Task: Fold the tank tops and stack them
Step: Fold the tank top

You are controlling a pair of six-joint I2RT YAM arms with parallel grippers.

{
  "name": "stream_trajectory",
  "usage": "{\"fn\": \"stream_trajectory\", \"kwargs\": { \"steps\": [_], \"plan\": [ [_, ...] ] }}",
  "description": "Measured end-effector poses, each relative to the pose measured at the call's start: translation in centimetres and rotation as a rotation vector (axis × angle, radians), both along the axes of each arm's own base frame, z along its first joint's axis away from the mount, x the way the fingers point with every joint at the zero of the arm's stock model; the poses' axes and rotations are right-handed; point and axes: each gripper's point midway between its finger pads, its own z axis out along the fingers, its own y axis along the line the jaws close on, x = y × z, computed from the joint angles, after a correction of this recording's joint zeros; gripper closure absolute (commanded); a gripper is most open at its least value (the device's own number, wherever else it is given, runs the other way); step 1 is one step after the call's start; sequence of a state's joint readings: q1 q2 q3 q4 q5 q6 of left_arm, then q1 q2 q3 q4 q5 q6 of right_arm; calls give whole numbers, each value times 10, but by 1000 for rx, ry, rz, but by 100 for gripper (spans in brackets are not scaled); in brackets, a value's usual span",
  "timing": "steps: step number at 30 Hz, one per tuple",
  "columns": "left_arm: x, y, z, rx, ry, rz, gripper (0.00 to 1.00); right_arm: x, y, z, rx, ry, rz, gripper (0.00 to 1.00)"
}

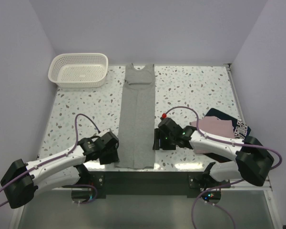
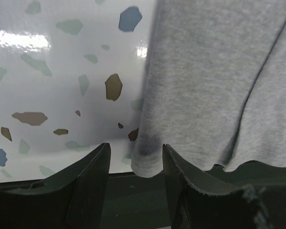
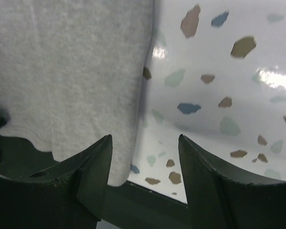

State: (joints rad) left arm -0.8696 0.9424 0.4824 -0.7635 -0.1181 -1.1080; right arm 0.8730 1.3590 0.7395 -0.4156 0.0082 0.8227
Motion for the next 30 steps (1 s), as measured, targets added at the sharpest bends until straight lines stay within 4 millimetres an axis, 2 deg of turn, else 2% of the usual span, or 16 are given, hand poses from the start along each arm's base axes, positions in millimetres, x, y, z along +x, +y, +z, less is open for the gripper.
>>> {"fn": "stream_trajectory", "kwargs": {
  "steps": [2,6,13,22,26,30],
  "plan": [
    [-7,-1,-6,-17,28,-4,48,-15,-1,3,26,7,-3,39],
    [-13,-6,-10,-54,53,-14,51,-37,8,8,92,13,3,41],
    [-15,-10,-11,-77,66,-8,57,-66,4,-19,90,91,-35,45],
    [-19,-9,-13,-91,84,14,65,-86,18,-22,129,127,-34,46],
    [-22,-10,-14,-103,100,16,68,-90,23,-24,151,138,-43,51],
    [-23,-11,-15,-107,110,12,72,-93,29,-26,164,147,-48,61]
  ]
}}
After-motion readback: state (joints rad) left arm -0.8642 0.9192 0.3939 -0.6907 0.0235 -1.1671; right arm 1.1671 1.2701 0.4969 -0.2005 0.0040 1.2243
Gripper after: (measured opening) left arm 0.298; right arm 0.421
